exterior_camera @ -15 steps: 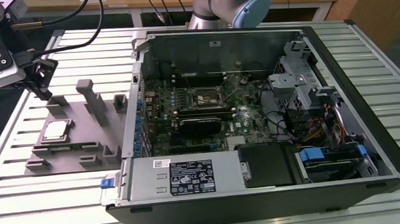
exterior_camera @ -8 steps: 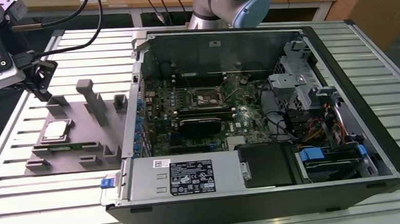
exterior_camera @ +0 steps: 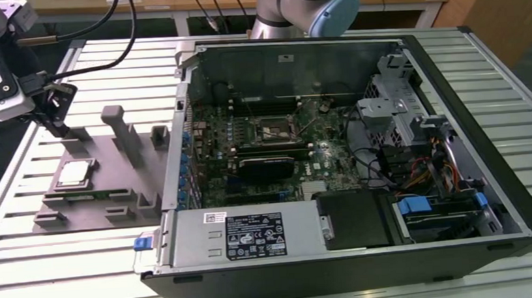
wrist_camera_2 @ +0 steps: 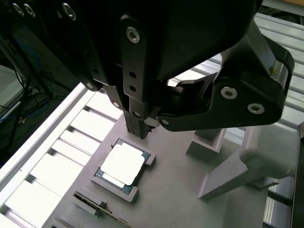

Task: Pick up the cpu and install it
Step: 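Pick up the cpu and move it towards the insertion slot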

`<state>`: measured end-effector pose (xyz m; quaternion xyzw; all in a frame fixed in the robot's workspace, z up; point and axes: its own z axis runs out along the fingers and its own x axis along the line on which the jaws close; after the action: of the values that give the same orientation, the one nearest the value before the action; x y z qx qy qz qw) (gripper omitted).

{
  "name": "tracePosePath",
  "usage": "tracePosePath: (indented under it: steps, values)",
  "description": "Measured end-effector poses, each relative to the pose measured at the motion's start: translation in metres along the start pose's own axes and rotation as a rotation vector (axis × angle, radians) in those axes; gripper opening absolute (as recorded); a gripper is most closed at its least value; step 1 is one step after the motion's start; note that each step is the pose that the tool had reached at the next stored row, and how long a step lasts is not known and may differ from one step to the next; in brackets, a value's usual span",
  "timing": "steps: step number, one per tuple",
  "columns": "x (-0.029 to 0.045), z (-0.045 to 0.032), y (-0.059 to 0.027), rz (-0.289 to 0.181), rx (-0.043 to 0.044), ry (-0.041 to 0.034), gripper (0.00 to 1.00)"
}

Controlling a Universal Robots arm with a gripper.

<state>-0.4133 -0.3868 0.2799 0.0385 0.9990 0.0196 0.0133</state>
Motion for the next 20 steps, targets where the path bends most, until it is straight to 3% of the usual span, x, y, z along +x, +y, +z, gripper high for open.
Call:
tracePosePath:
  steps: [20]
  values:
    - [0.0040,0.0141,-0.0010,0.000,0.0042,-0.0004,0.11]
